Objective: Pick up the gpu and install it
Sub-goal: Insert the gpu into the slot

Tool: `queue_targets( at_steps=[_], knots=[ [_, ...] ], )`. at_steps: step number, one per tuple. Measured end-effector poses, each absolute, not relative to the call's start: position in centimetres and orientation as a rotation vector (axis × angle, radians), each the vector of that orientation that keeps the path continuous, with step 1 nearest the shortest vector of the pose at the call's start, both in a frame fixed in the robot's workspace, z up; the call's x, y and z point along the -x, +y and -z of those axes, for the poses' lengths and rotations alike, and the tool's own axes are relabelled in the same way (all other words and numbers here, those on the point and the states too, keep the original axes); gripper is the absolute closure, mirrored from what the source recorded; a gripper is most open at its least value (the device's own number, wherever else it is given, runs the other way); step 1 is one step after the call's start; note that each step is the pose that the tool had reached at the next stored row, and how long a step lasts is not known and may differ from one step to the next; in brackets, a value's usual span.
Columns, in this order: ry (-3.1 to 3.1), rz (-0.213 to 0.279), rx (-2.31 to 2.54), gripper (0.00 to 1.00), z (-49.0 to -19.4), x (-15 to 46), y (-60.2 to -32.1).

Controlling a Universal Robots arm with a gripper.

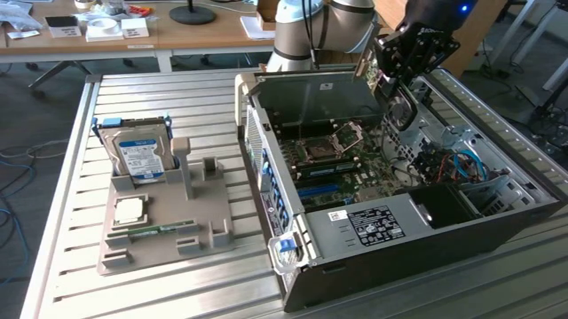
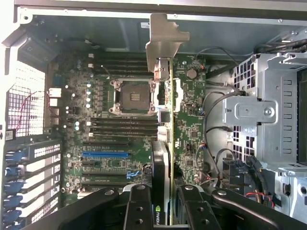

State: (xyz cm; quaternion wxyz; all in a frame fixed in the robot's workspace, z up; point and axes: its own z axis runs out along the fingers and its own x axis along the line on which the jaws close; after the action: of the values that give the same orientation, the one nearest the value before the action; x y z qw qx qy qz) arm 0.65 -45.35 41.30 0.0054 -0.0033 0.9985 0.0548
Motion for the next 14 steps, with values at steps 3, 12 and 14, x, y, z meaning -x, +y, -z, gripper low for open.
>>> queue_targets(
  at_steps=[3,12,14],
  knots=[
    [3.126,-0.172,0.01,0.73,-41.3,-0.65,-45.35],
    [3.126,-0.172,0.019,0.73,-41.3,-0.65,-45.35],
    [3.127,-0.172,0.055,0.73,-41.3,-0.65,-45.35]
  ],
)
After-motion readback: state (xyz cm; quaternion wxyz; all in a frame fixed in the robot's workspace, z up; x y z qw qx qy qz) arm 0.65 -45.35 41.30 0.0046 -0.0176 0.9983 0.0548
